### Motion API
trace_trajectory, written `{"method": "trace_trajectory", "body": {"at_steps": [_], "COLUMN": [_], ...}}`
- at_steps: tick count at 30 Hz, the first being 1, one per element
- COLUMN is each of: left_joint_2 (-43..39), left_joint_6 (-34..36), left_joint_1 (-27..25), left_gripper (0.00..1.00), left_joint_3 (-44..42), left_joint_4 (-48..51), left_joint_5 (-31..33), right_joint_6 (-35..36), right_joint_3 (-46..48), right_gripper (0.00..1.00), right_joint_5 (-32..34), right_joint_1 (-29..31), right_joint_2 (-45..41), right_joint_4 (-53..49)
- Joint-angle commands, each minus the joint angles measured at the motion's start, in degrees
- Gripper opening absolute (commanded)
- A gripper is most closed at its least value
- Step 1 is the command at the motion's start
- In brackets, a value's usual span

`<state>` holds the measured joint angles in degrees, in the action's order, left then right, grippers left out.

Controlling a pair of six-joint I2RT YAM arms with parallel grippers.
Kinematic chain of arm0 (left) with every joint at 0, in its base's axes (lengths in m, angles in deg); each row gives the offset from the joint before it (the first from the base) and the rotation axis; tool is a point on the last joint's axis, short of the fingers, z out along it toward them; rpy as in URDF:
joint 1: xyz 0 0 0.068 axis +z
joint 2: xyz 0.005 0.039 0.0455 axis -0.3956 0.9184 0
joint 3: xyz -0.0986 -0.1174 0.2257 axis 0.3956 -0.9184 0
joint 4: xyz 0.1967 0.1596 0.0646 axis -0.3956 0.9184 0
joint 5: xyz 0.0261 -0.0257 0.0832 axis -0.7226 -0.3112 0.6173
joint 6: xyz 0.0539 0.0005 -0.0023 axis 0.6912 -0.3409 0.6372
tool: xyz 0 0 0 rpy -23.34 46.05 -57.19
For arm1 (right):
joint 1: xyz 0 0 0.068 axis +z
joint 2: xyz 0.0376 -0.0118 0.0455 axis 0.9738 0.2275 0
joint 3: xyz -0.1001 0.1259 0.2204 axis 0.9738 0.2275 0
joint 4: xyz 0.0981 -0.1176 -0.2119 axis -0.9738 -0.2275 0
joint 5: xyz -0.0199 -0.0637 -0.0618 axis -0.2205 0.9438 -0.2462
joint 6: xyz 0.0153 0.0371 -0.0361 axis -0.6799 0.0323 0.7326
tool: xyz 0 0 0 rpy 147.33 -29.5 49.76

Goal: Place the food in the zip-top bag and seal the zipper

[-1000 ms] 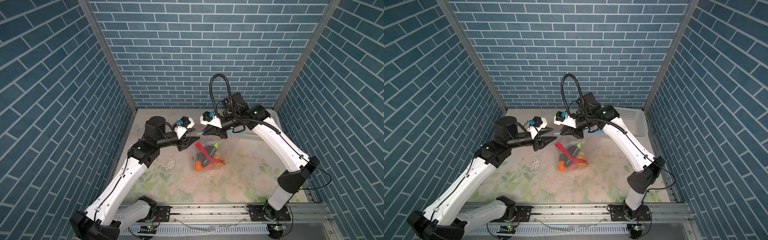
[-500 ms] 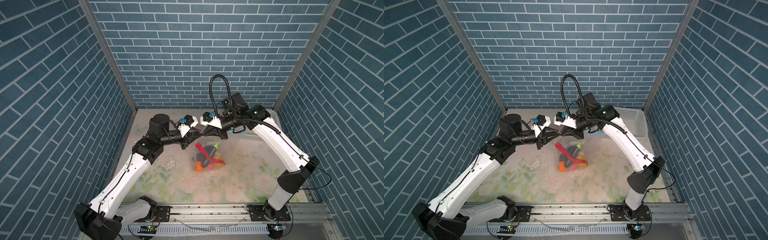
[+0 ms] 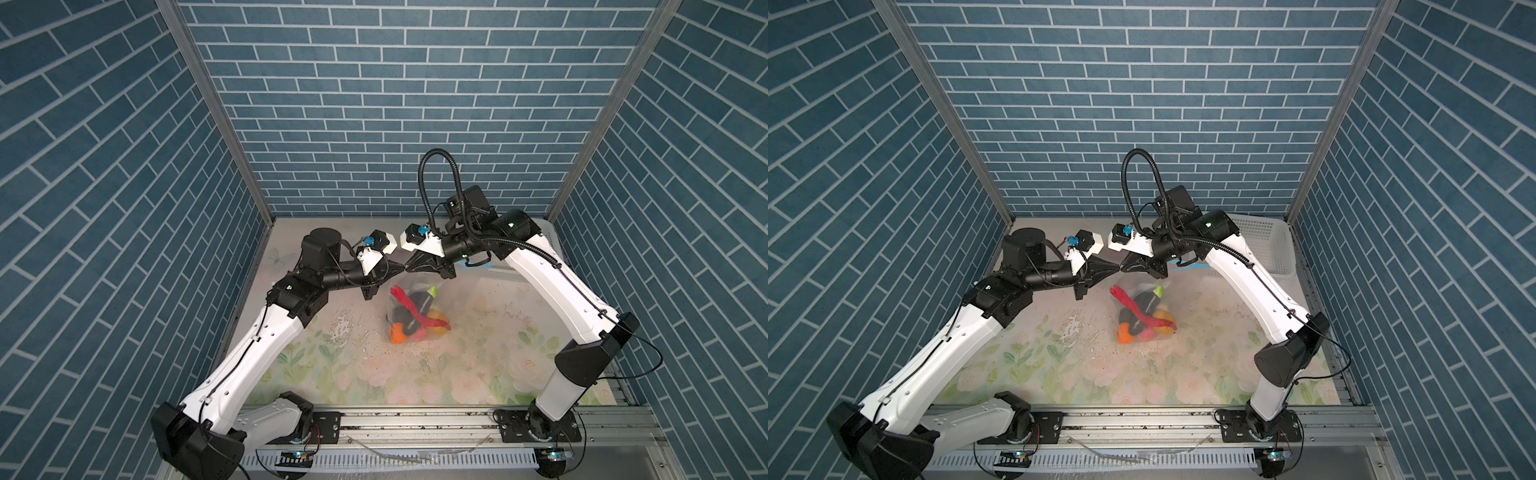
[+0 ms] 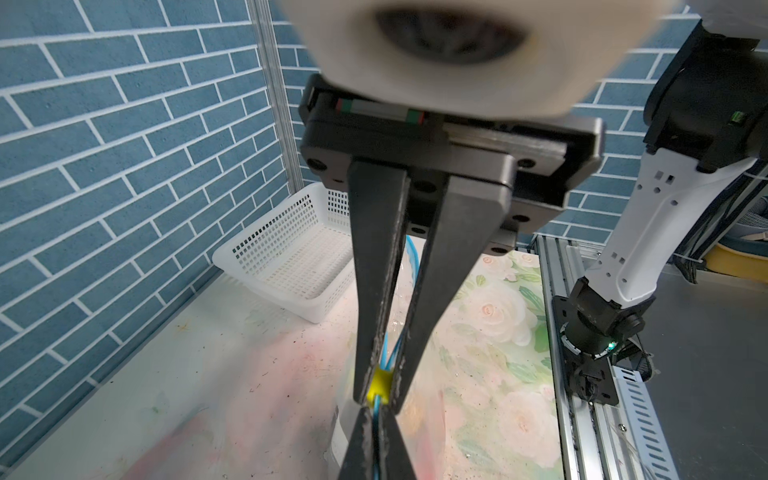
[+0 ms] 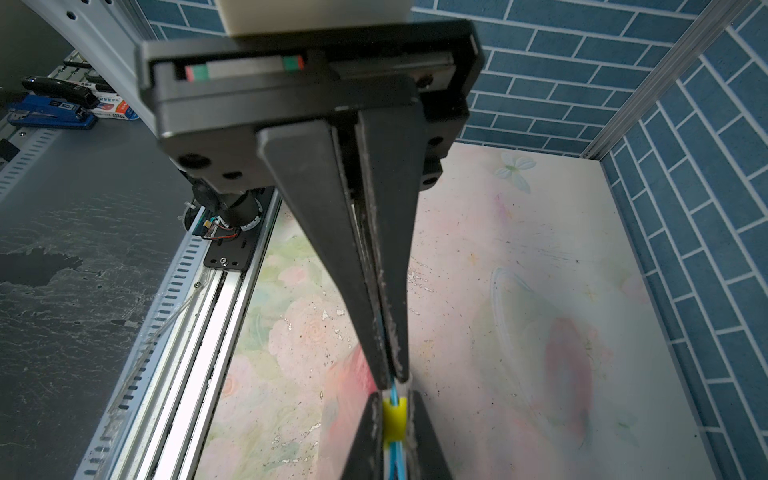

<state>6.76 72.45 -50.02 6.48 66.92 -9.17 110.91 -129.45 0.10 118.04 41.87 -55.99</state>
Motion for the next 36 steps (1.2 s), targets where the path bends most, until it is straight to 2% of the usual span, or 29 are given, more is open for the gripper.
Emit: {"method": "trace_trajectory", "body": {"at_steps": [1, 3, 36], "left_joint_2": [-0.20, -0.33, -1.96], "left_joint_6": [0.00, 0.00, 1.63], "left_joint_1": [-0.28, -0.26, 0.58], "left_gripper": [0.03, 0.00, 0.00], "left_joint_3": [0.16, 0.05, 0.49], "left_joint_4": [1.54, 1.48, 1.99], "left_joint_5": [0.24, 0.30, 7.68], "right_joint_6": [1.58, 1.56, 1.56], "right_joint_3": [-1.49, -1.43, -2.71], "right_gripper": [0.04, 0.04, 0.04], "right_joint_5": [-1.05, -0.96, 1.95], "right_joint_1": [-0.14, -0.12, -0.39], "right_joint_2": [-1.42, -1.34, -1.56], "right_joint_4": [-0.33, -0.33, -0.79]}}
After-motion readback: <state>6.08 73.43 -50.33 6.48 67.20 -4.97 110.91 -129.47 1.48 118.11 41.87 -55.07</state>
